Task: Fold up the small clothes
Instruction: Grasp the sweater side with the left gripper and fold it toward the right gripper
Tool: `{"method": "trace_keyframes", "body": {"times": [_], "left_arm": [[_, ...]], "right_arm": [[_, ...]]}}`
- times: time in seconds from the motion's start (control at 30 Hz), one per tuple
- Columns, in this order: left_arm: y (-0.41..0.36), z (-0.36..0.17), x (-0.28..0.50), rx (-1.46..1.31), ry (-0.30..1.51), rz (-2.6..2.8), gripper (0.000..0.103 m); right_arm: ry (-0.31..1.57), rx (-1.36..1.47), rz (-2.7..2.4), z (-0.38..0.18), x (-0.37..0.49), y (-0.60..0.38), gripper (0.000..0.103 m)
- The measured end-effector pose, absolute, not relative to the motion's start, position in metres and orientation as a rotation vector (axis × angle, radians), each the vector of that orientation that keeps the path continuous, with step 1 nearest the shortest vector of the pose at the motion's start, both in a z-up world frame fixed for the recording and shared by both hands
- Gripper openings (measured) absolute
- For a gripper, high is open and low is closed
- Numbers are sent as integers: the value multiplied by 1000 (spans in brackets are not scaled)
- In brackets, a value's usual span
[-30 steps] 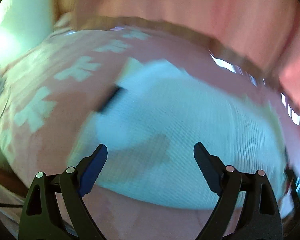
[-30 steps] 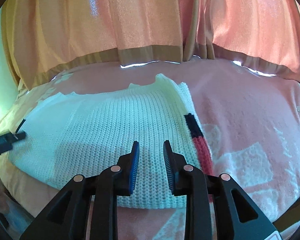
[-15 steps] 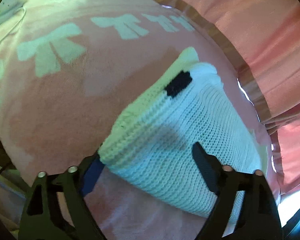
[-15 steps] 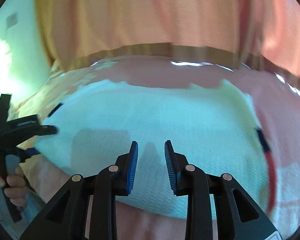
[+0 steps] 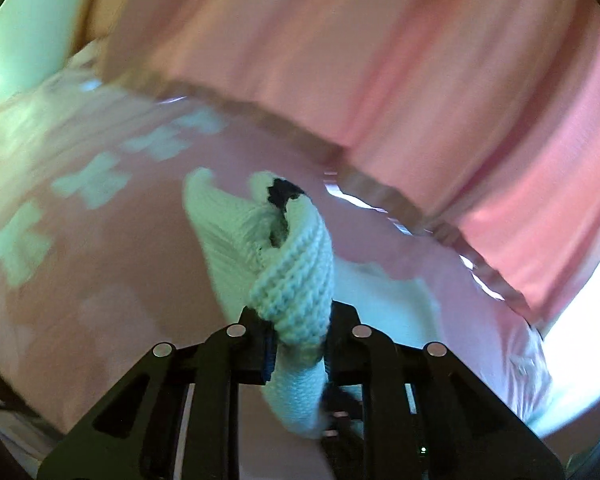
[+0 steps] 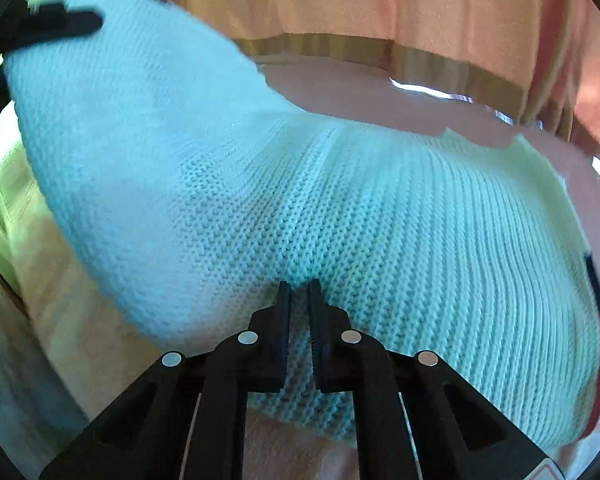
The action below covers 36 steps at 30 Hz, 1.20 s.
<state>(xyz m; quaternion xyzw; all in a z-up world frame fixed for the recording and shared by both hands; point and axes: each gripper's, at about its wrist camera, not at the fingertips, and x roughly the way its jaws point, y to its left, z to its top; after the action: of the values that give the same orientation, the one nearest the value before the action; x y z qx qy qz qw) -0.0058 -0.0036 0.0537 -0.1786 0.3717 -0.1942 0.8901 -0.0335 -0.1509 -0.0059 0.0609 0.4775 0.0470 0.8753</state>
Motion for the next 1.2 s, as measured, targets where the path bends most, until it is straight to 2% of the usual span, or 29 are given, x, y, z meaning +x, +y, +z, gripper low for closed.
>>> {"method": "trace_keyframes", "body": {"times": [0.13,0.23,0.4,0.5,0.57,0.6,0.63,0.67,0.7,0.77,0.83,0.97,1.1,1.17,1.2], "left_arm": [[-58,67,-13,-291,777,-533,16],[-100,62,-26,-207,787,-605,16],[-166,17,-54,-71,880,-686,16],[-193,-24,-71,47,951,-673,18],[-198,-32,-80,101,921,-645,22],[-196,-31,-87,126,892,-637,30],[-193,-28,-92,140,881,-641,47],[-187,-21,-96,145,873,-648,56],[-182,-16,-100,138,863,-647,68],[-158,4,-108,101,798,-647,74],[-133,16,-108,86,744,-612,85],[-99,20,-91,69,723,-512,85],[-73,5,-71,2,754,-425,85],[-64,-4,-68,-14,764,-410,85],[-61,-7,-66,-17,775,-399,85]], "right_arm": [[924,191,15,25,-74,-195,5],[910,243,-120,39,-111,-243,9],[861,375,-335,52,-162,-318,17],[847,429,-360,55,-178,-337,18],[856,446,-335,55,-177,-342,22],[860,436,-311,58,-170,-341,26],[861,415,-283,62,-167,-338,32],[863,392,-245,67,-159,-337,36],[867,369,-203,71,-151,-335,46],[872,334,-102,81,-134,-327,56],[907,310,6,83,-107,-317,68],[970,351,97,66,-59,-312,69],[1091,511,76,17,-23,-318,69],[1134,631,86,-1,-23,-320,65],[1145,675,103,-7,-21,-318,59]]}}
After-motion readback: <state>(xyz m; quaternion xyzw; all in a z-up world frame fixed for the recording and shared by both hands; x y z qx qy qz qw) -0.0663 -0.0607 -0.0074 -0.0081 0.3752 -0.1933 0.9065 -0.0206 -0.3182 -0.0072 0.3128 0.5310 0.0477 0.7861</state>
